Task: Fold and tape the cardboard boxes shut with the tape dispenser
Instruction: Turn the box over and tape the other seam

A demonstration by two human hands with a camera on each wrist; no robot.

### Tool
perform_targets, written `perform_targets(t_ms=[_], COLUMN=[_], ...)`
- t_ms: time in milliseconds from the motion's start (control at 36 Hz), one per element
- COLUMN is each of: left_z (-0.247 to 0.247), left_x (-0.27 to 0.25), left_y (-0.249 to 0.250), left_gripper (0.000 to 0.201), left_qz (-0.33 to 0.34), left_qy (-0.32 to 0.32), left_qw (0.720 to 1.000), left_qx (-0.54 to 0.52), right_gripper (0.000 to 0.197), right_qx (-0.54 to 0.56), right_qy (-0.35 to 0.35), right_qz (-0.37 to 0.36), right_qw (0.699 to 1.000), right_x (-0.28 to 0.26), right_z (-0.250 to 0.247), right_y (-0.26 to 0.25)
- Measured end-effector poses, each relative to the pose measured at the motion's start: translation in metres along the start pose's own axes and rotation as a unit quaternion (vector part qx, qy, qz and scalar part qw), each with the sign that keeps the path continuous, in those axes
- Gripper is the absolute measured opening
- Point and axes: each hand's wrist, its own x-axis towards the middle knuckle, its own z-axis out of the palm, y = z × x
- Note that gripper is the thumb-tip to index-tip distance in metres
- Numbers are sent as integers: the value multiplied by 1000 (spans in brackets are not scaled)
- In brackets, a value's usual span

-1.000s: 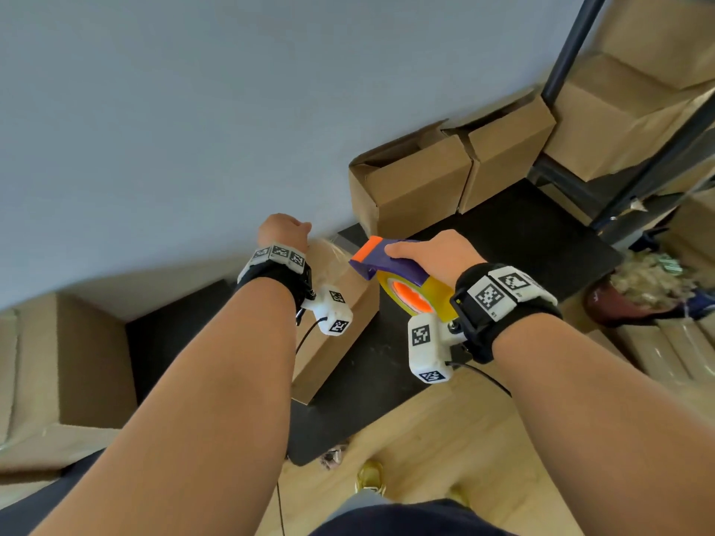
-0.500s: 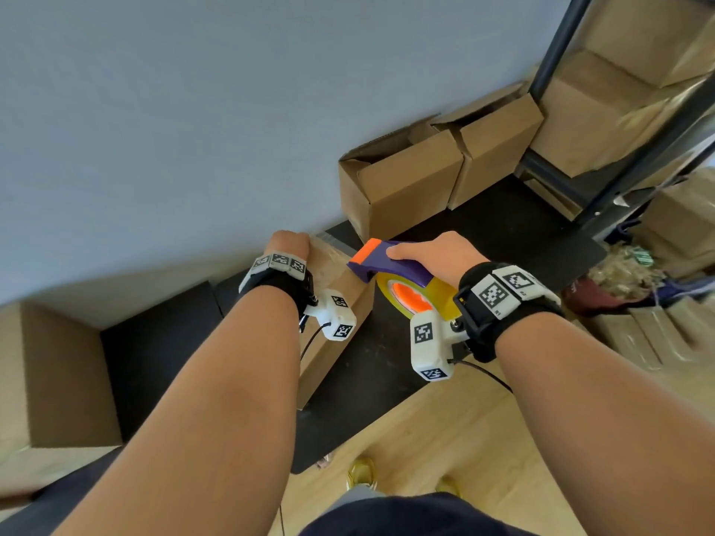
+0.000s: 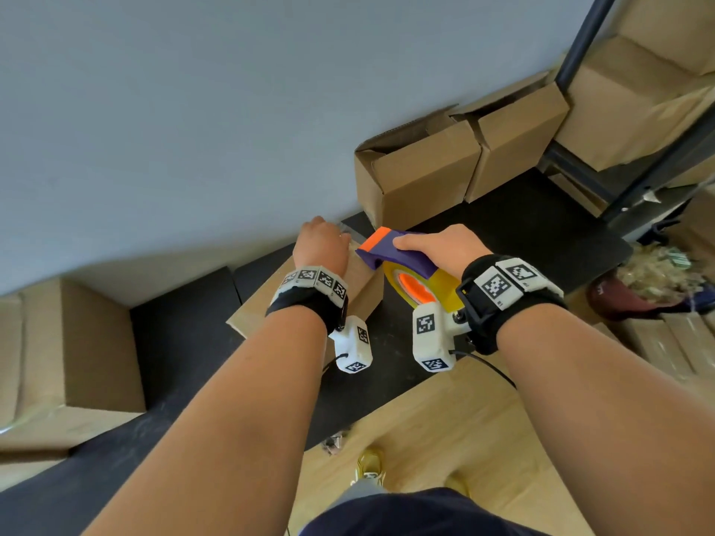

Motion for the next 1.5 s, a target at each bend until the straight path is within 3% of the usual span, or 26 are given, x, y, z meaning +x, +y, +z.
perform_targets(t_ms=[111, 194, 389, 611, 833, 917, 1000, 1194, 1333, 1500], left_z=[0, 5, 3, 5, 14, 16, 16, 18, 27, 30], left_x=[-10, -7, -5, -6, -17, -25, -31, -43, -49, -49], left_y=[6, 7, 16, 17, 25, 29, 33, 37, 44, 45], left_gripper=[30, 31, 41, 42, 49, 65, 76, 72, 68, 67], left_qz=[34, 20, -59, -95, -93, -105, -99, -80, -91, -91], left_qy=[-1, -40, -45, -52, -14, -23, -28, -52, -62, -67], left_qw=[998, 996, 997, 994, 993, 989, 987, 993, 992, 992], left_qx=[54, 76, 5, -34, -66, -101, -126, -74, -62, -48], right_gripper=[50, 51, 59, 66, 82, 86, 83, 70, 50, 51], right_qx=[6, 8, 3, 26, -5, -11, -8, -8, -8, 22], right_qy=[-6, -14, -23, -47, -19, -17, -21, -31, -47, -58], right_qz=[1, 0, 18, 51, 61, 68, 70, 64, 76, 94], right_qw=[1000, 1000, 1000, 997, 998, 997, 997, 997, 996, 994], right_x=[-4, -7, -14, -21, -19, -16, -12, 0, 10, 21], right_z=[-2, -4, -22, -37, -14, -5, 1, 3, 2, 3], right_y=[8, 16, 45, 80, 80, 79, 76, 68, 63, 60])
